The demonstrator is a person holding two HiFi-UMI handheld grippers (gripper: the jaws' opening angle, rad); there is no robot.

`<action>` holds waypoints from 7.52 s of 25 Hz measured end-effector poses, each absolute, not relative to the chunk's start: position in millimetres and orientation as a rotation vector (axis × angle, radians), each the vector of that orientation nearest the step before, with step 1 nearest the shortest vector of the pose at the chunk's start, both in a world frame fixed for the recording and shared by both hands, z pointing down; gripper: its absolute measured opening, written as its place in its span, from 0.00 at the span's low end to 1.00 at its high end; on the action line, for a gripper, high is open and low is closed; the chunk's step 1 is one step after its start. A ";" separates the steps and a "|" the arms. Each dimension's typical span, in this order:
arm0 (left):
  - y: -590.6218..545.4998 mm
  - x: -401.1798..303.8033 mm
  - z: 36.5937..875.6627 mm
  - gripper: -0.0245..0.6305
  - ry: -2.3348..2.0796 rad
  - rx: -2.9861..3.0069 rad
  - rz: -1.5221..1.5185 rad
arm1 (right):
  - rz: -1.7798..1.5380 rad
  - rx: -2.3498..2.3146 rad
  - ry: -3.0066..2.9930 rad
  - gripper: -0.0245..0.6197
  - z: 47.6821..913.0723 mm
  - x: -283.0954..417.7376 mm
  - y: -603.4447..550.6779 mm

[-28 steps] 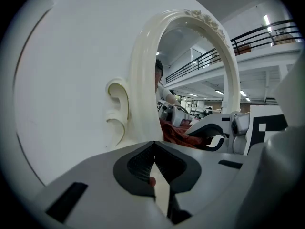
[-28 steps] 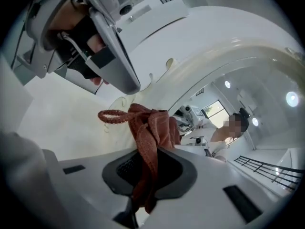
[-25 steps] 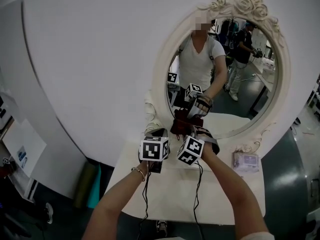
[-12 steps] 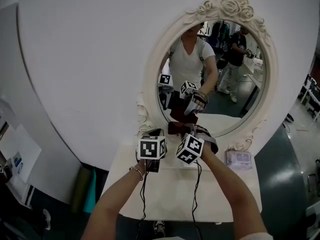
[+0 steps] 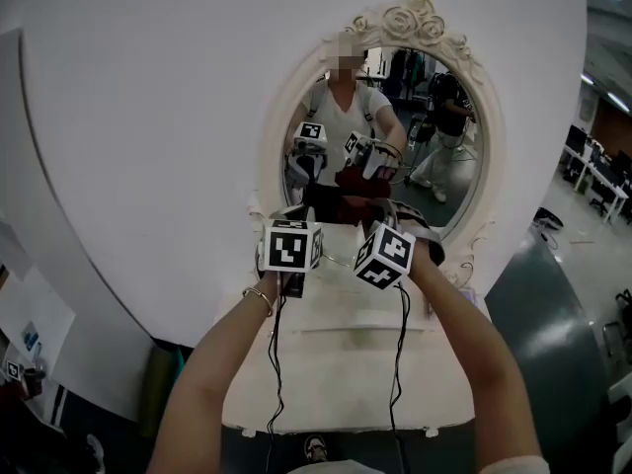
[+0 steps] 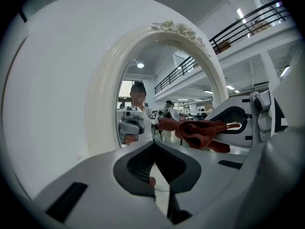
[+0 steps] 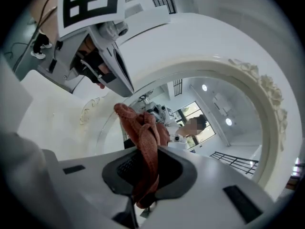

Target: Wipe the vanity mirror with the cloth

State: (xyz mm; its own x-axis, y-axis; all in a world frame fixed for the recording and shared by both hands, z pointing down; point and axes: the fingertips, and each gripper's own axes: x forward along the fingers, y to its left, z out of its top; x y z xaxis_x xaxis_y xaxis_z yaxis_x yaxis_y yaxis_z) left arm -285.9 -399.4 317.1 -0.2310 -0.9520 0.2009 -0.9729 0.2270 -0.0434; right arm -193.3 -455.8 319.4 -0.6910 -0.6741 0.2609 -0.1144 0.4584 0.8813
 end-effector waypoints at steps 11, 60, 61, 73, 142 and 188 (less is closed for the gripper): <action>-424.8 -269.0 126.6 0.05 -2.546 2.044 0.144 | -1.488 0.976 -2.017 0.13 110.7 -160.2 -473.2; -450.7 -227.0 290.9 0.05 -2.302 2.077 0.256 | -1.427 0.725 -1.995 0.13 259.7 -182.3 -492.7; -451.3 -225.8 300.5 0.05 -2.292 2.073 0.249 | -1.416 0.714 -1.996 0.13 269.3 -182.5 -493.1; -443.1 -215.2 423.4 0.05 -2.110 1.966 0.220 | -1.239 0.541 -1.982 0.13 412.2 -179.6 -487.9; -502.3 -151.7 124.2 0.05 -2.373 2.268 0.118 | -1.590 1.038 -1.750 0.13 96.1 -75.1 -552.3; -449.7 -160.4 525.4 0.05 -1.897 1.908 0.419 | -1.042 0.568 -1.896 0.13 511.2 -103.6 -526.6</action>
State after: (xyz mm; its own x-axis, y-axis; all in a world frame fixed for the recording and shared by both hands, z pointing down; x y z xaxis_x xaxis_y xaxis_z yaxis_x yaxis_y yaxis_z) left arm -160.4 -449.7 525.4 0.0263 -0.8716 0.4895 -0.9967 0.0149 0.0801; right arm -103.6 -526.6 511.2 -0.5140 -0.7143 0.4749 0.0182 0.5445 0.8386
